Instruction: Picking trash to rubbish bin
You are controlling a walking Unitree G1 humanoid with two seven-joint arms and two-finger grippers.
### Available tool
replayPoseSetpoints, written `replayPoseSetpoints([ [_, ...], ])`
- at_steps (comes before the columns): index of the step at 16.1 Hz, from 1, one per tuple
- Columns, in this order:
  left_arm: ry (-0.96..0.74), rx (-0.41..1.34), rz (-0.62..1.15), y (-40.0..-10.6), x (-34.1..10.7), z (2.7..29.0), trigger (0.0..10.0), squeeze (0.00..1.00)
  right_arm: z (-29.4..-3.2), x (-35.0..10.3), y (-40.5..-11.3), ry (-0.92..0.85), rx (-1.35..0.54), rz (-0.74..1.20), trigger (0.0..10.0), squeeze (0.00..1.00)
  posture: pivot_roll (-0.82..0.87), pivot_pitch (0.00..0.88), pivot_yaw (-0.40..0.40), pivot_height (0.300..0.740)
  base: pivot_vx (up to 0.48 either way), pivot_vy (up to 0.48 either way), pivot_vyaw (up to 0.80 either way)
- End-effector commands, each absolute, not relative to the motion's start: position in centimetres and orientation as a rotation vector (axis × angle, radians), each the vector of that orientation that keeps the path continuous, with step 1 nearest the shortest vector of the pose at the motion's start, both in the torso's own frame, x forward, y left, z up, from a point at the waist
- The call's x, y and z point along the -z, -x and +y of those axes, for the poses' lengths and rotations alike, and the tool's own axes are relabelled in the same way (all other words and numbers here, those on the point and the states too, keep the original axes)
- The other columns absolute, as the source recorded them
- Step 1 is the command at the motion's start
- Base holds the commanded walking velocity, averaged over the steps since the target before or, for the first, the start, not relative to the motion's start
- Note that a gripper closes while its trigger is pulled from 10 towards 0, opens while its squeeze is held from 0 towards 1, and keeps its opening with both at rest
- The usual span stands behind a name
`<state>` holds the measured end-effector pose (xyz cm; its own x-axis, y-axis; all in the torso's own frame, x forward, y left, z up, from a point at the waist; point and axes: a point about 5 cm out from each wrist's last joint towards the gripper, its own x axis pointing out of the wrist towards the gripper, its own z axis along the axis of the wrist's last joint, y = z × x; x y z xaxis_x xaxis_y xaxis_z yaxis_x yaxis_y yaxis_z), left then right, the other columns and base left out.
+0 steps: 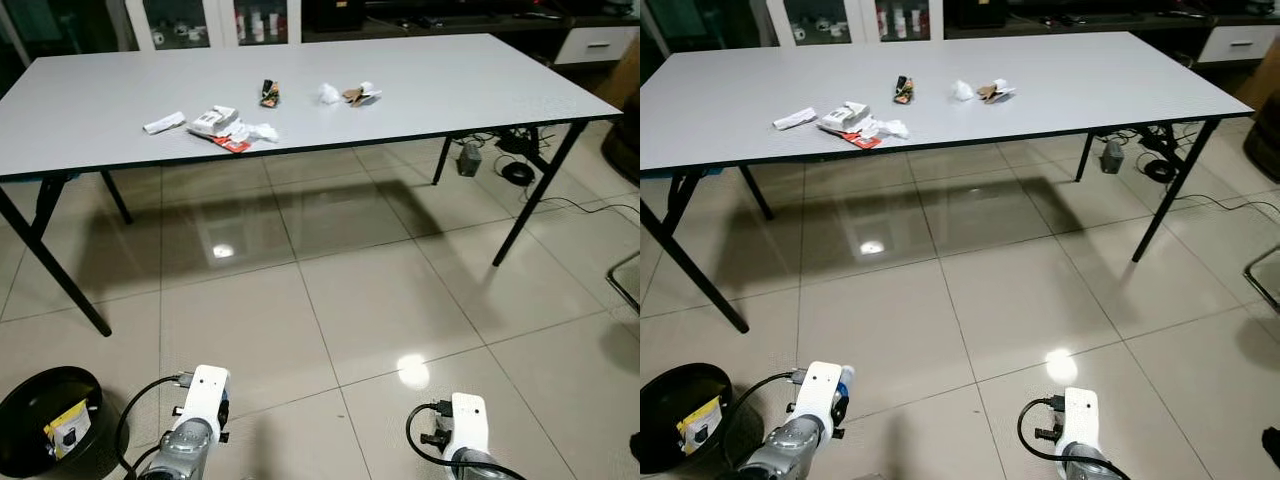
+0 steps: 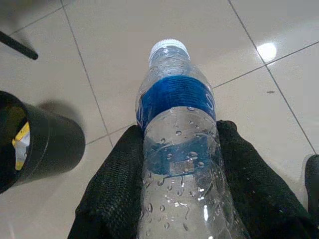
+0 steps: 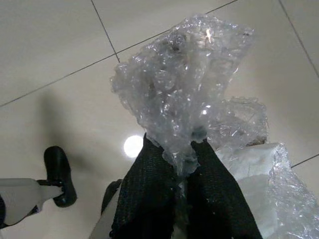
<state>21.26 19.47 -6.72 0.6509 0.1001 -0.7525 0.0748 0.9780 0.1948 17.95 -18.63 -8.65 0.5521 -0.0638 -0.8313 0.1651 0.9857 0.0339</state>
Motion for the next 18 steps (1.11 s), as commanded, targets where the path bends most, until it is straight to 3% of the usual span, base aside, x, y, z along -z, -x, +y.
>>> replayPoseSetpoints([
  [1, -0.211, -0.015, 0.847, -21.7, 6.5, 19.2, 10.0, 0.00, -18.8, 8.4, -18.3, -0.113, 0.137, 0.954, 10.0, 0.00, -0.02, 0.000, -0.006, 0.740, 0.000, 0.000, 0.00],
  [11, -0.202, -0.047, 0.848, -22.0, 6.3, 19.4, 10.0, 0.00, -18.8, 8.2, -18.9, -0.097, 0.119, 0.949, 10.0, 0.00, 0.00, 0.013, -0.025, 0.740, 0.000, 0.000, 0.00],
  [18, -0.195, -0.053, 0.879, -21.0, 6.9, 19.2, 10.0, 0.00, -18.9, 8.4, -18.4, -0.012, 0.062, 0.972, 10.0, 0.00, 0.00, 0.046, -0.041, 0.740, 0.000, 0.000, 0.80],
])
